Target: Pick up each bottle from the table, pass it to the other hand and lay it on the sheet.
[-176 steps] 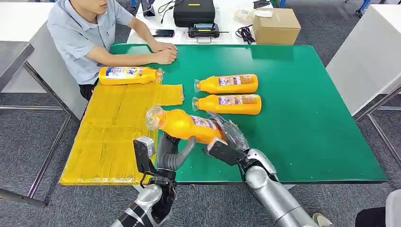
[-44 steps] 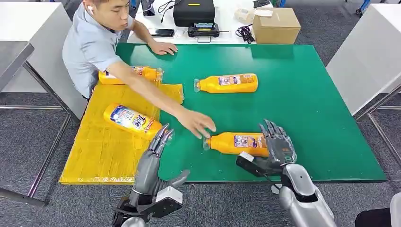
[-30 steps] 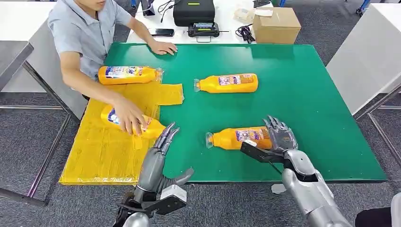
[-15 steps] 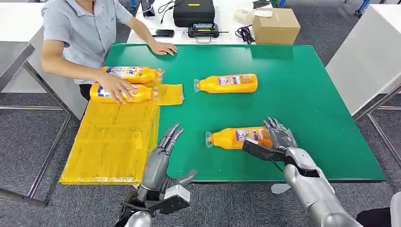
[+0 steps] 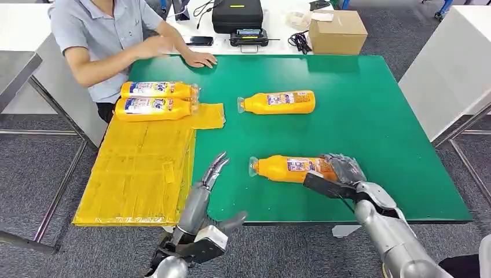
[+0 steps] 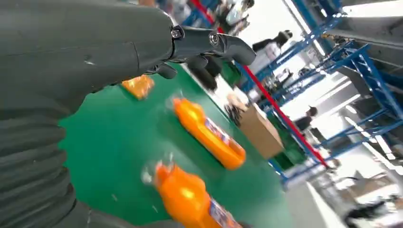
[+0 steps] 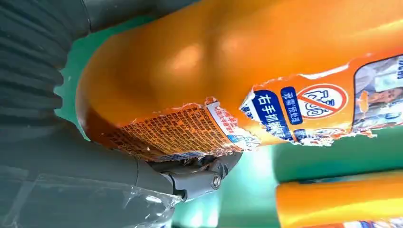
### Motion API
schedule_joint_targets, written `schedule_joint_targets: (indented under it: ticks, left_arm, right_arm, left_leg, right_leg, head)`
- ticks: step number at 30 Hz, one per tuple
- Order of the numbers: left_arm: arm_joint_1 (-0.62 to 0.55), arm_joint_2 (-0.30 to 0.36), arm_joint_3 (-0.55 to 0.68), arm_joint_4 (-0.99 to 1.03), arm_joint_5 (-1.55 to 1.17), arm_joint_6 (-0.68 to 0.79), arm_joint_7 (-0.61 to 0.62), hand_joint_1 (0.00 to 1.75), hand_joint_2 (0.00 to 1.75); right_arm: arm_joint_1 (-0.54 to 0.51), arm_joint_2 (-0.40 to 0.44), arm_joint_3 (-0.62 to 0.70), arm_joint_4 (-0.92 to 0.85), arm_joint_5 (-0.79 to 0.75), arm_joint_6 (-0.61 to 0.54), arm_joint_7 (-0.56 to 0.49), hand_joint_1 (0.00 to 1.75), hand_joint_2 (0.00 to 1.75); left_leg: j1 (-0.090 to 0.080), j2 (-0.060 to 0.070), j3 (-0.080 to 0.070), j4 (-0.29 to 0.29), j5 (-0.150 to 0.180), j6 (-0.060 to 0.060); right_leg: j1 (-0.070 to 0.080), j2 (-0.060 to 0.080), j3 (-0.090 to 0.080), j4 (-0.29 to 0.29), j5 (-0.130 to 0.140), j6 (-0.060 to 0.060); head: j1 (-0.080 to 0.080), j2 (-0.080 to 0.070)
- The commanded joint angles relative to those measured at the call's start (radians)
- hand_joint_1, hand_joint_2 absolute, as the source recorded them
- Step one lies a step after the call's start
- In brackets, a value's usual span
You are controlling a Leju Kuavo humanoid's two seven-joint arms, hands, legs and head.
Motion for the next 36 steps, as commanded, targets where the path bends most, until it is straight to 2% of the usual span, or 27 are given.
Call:
schedule_joint_targets:
  ticks: [1, 8, 9, 11, 14, 17, 19, 20, 24, 36]
  left_arm:
    - [-0.019, -0.072, 0.074, 0.1, 0.449, -0.016, -0.097, 0.0, 1.75]
    - [-0.028, -0.06, 0.057, 0.104, 0.472, -0.006, -0.105, 0.0, 1.75]
    - [-0.017, -0.077, 0.084, 0.096, 0.58, 0.0, -0.135, 0.0, 1.75]
    - [-0.019, -0.079, 0.09, 0.109, 0.753, -0.018, -0.116, 0.0, 1.75]
    - [-0.05, -0.053, 0.032, 0.18, 0.863, -0.074, -0.106, 0.0, 1.75]
    - [-0.096, -0.061, -0.024, 0.282, 0.823, -0.051, -0.165, 0.0, 1.75]
    - [-0.122, -0.069, -0.047, 0.33, 0.789, -0.023, -0.207, 0.0, 1.75]
    - [-0.129, -0.068, -0.056, 0.344, 0.771, -0.014, -0.214, 0.0, 1.75]
    - [-0.162, -0.063, -0.087, 0.421, 0.746, -0.077, -0.16, 0.0, 1.75]
    - [-0.172, -0.064, -0.11, 0.423, 0.661, -0.06, -0.182, 0.0, 1.75]
  right_arm:
    - [0.167, 0.063, -0.129, -0.171, -0.232, 0.059, -0.08, 1.75, 1.75]
    - [0.165, 0.059, -0.126, -0.181, -0.233, 0.061, -0.065, 1.75, 1.75]
    - [0.17, 0.097, -0.166, -0.202, -0.274, 0.028, -0.121, 1.75, 1.75]
    - [0.181, 0.154, -0.187, -0.272, -0.31, 0.01, -0.124, 1.75, 1.75]
    - [0.188, 0.205, -0.172, -0.368, -0.43, 0.063, -0.112, 1.75, 1.75]
    - [0.182, 0.204, -0.128, -0.387, -0.488, 0.105, -0.112, 1.75, 1.75]
    - [0.159, 0.197, -0.08, -0.379, -0.365, -0.026, -0.121, 1.75, 1.75]
    - [0.148, 0.203, -0.071, -0.374, -0.37, -0.027, -0.119, 1.75, 1.75]
    - [0.104, 0.233, -0.033, -0.363, -0.399, -0.008, -0.123, 1.75, 1.75]
    - [0.06, 0.239, 0.02, -0.305, -0.403, 0.021, -0.101, 1.75, 1.75]
  left_leg:
    - [0.003, -0.002, 0.005, -0.001, -0.002, -0.003]
    - [0.002, 0.0, 0.004, 0.0, -0.002, -0.002]
    - [0.001, 0.0, 0.003, -0.001, -0.001, -0.002]
    - [0.001, 0.002, 0.003, 0.0, -0.002, -0.002]
    - [0.001, 0.005, 0.003, 0.0, -0.003, -0.003]
    - [0.002, 0.004, 0.004, -0.001, -0.003, -0.004]
    - [0.001, -0.001, 0.001, -0.001, 0.0, -0.002]
    - [0.001, 0.0, 0.002, -0.001, -0.001, -0.002]
    - [0.001, 0.003, 0.001, -0.001, -0.001, -0.002]
    - [0.001, 0.001, 0.001, 0.0, -0.001, -0.002]
  right_leg:
    - [0.003, -0.002, 0.007, -0.002, -0.002, -0.003]
    - [0.002, 0.0, 0.005, -0.001, -0.001, -0.003]
    - [0.001, 0.0, 0.004, -0.001, -0.001, -0.002]
    - [0.001, 0.002, 0.003, -0.001, -0.001, -0.002]
    - [0.002, 0.005, 0.002, 0.0, -0.001, -0.003]
    - [0.002, 0.003, 0.004, 0.0, -0.002, -0.004]
    - [0.001, -0.001, 0.001, 0.0, -0.001, -0.002]
    - [0.002, 0.0, 0.002, 0.0, -0.001, -0.003]
    - [0.001, 0.004, 0.001, 0.0, 0.0, -0.002]
    - [0.001, 0.001, 0.002, 0.0, -0.001, -0.002]
  head:
    - [0.0, 0.0]
    - [0.0, 0.0]
    - [0.0, 0.0]
    - [0.0, 0.0]
    - [0.001, 0.0]
    - [0.0, 0.0]
    - [0.0, 0.0]
    - [0.0, 0.0]
    - [0.0, 0.0]
    - [0.0, 0.0]
